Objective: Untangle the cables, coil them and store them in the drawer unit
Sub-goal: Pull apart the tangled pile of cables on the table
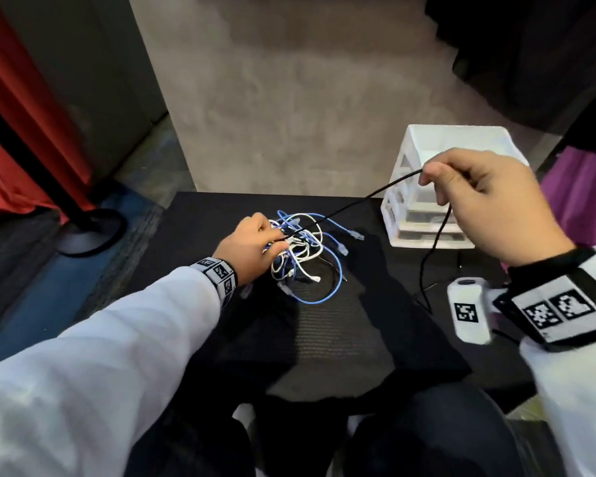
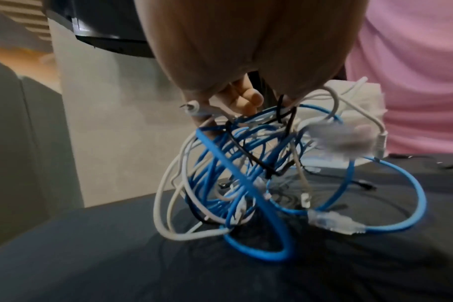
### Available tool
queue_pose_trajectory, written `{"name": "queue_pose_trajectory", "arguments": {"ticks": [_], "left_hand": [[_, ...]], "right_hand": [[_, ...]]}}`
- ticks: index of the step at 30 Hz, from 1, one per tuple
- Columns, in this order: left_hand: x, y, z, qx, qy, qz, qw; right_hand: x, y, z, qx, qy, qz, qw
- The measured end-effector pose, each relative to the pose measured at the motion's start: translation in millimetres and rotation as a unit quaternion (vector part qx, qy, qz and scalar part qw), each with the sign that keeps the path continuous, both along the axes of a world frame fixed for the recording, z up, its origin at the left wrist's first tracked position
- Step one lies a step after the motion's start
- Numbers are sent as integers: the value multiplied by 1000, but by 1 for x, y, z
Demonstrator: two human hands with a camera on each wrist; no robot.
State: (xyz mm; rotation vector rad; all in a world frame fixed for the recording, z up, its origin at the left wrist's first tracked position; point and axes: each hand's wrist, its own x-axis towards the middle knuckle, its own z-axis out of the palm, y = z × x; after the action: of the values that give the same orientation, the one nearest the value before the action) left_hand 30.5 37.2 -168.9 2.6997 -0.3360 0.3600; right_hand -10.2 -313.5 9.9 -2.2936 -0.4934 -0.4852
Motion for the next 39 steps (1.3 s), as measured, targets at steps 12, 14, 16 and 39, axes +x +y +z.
{"name": "queue_pose_trajectory", "arguments": {"ticks": [12, 14, 16, 39], "left_hand": [[-2, 9, -8, -38, 77, 95, 992], [-5, 14, -9, -38, 93, 98, 990], [-9, 19, -9, -20, 121, 71, 990], [-37, -23, 3, 138, 190, 92, 968]], "right_hand": [[13, -47, -27, 281, -1, -113, 953], [21, -55, -43, 284, 15, -141, 948], [27, -61, -56, 217, 40, -174, 960], [38, 175, -137, -258, 192, 118, 940]]}}
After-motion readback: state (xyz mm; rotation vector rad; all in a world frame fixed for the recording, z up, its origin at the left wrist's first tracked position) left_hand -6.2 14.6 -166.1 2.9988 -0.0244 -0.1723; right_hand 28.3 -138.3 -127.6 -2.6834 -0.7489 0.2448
